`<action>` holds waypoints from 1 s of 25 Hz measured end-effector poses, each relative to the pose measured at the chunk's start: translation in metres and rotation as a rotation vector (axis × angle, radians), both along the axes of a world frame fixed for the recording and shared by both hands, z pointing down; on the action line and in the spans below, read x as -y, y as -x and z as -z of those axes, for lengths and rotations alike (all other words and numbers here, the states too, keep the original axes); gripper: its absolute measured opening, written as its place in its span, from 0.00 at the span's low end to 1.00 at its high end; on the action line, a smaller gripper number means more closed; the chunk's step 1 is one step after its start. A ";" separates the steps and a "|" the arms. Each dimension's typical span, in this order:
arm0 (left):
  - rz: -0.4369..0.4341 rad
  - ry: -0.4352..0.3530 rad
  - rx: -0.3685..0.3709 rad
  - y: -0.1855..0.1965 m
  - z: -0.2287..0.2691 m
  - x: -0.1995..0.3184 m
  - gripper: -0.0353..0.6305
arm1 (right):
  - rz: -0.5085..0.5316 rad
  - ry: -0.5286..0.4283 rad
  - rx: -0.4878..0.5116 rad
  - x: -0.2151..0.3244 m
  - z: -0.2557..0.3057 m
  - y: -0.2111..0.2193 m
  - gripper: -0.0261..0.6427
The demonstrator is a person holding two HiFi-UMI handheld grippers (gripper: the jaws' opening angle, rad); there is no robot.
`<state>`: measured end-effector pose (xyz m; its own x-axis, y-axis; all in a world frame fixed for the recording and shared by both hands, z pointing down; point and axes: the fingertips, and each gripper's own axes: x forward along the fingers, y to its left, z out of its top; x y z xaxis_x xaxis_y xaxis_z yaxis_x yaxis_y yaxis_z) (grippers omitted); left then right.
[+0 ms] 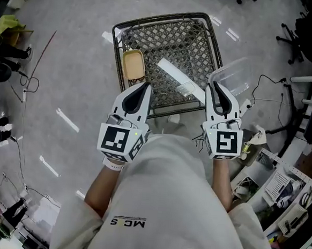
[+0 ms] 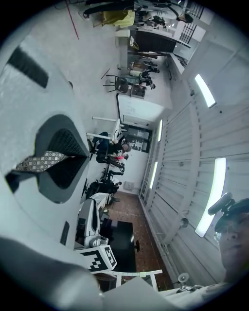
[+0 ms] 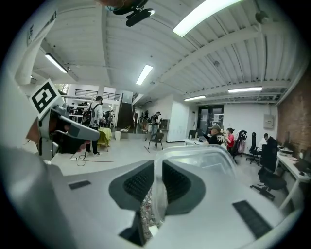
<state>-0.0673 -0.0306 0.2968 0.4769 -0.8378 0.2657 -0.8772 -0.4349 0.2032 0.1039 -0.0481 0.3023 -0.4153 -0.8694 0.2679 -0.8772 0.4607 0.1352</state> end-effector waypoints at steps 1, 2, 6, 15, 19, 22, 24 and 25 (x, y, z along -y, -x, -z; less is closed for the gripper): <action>0.003 -0.007 0.001 0.000 0.003 -0.001 0.09 | -0.008 -0.008 0.009 -0.002 0.005 -0.003 0.14; 0.006 -0.014 0.002 0.000 0.007 -0.001 0.09 | -0.016 -0.015 0.016 -0.005 0.009 -0.006 0.14; 0.018 -0.029 -0.001 0.000 0.013 -0.004 0.09 | -0.023 -0.043 0.024 -0.013 0.014 -0.013 0.14; 0.013 -0.035 0.002 0.001 0.013 -0.004 0.09 | -0.019 -0.053 0.043 -0.015 0.012 -0.009 0.14; 0.012 -0.033 -0.003 -0.001 0.012 -0.002 0.09 | -0.017 -0.055 0.044 -0.014 0.014 -0.008 0.14; 0.005 -0.034 -0.002 -0.005 0.012 -0.001 0.09 | -0.016 -0.061 0.047 -0.014 0.016 -0.010 0.14; 0.005 -0.035 -0.004 -0.007 0.012 -0.001 0.09 | -0.017 -0.060 0.053 -0.015 0.017 -0.012 0.14; 0.005 -0.034 -0.005 -0.008 0.012 -0.001 0.09 | -0.018 -0.058 0.057 -0.014 0.017 -0.012 0.14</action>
<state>-0.0594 -0.0298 0.2845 0.4744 -0.8484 0.2349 -0.8782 -0.4376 0.1931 0.1163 -0.0340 0.2853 -0.4124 -0.8903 0.1929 -0.8924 0.4374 0.1109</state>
